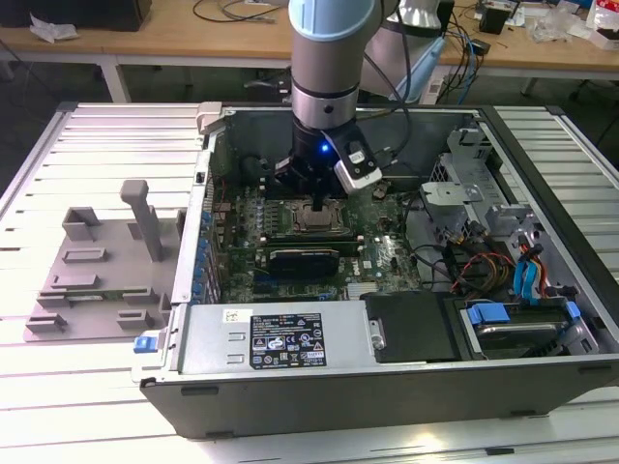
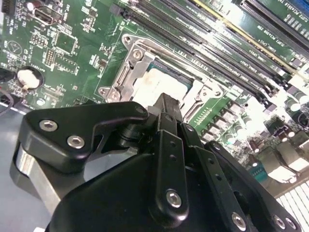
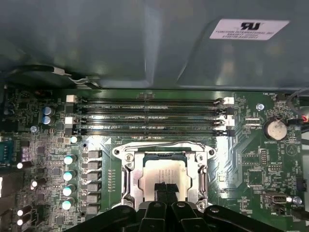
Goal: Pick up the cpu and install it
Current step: 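Install the second cpu locking lever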
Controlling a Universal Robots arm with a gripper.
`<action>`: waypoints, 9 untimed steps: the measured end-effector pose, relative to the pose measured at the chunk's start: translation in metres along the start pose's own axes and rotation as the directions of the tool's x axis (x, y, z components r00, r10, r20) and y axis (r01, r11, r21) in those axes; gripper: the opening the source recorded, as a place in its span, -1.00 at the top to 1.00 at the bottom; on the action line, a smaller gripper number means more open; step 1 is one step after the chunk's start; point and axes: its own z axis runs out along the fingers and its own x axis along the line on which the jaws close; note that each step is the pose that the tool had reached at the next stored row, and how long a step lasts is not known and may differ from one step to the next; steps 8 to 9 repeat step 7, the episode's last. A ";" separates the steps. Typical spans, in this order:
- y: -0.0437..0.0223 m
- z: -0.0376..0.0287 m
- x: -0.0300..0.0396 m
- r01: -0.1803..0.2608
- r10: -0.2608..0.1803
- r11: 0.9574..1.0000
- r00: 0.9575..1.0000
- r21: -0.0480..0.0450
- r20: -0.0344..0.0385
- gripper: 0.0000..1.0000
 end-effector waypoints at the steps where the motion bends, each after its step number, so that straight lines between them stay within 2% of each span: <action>1: 0.0002 -0.0007 -0.0001 0.000 0.000 1.000 1.000 0.000 0.000 0.79; 9: 0.0002 -0.0013 -0.0001 0.000 0.000 1.000 1.000 0.000 0.000 0.79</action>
